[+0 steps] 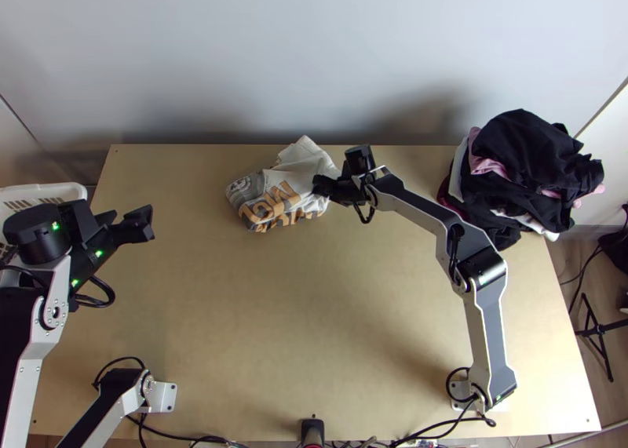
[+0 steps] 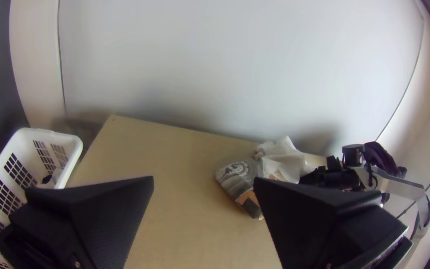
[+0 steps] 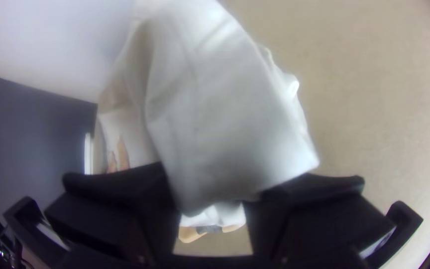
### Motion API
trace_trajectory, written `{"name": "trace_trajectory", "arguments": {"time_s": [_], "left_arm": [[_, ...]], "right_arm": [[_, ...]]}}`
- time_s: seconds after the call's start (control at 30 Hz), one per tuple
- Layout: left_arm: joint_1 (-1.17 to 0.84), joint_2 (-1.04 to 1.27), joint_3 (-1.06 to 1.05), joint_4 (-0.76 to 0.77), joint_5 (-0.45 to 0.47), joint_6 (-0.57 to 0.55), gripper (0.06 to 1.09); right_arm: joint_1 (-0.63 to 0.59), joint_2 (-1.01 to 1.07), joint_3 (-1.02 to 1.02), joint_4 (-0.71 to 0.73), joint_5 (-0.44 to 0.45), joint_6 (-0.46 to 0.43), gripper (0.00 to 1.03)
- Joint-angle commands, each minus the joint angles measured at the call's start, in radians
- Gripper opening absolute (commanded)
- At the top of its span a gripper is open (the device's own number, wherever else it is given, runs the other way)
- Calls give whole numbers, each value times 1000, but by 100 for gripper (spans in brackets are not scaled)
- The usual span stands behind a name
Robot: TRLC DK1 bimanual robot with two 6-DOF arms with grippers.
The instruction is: Fold the t-shirt
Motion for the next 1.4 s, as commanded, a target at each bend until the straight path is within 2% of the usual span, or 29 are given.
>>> {"name": "trace_trajectory", "arguments": {"time_s": [0.0,0.1,0.27,0.53,0.83,1.13,1.37], "left_arm": [[14,-5,-25,11,2,12,103],[14,-2,-26,19,4,12,103],[20,-2,-35,31,4,12,103],[38,-5,-64,36,13,14,103],[37,-3,-112,67,51,14,103],[31,13,-146,114,93,9,103],[14,29,-153,154,100,-6,103]], "right_arm": [[20,-42,-5,-59,23,-100,3],[25,-80,-34,-56,41,-122,3],[39,-178,-49,-56,81,-220,3],[11,-296,53,-124,147,-357,3],[-155,-359,193,-191,169,-412,3],[-415,-404,310,-282,169,-482,3],[-606,-424,322,-299,149,-513,3]]}}
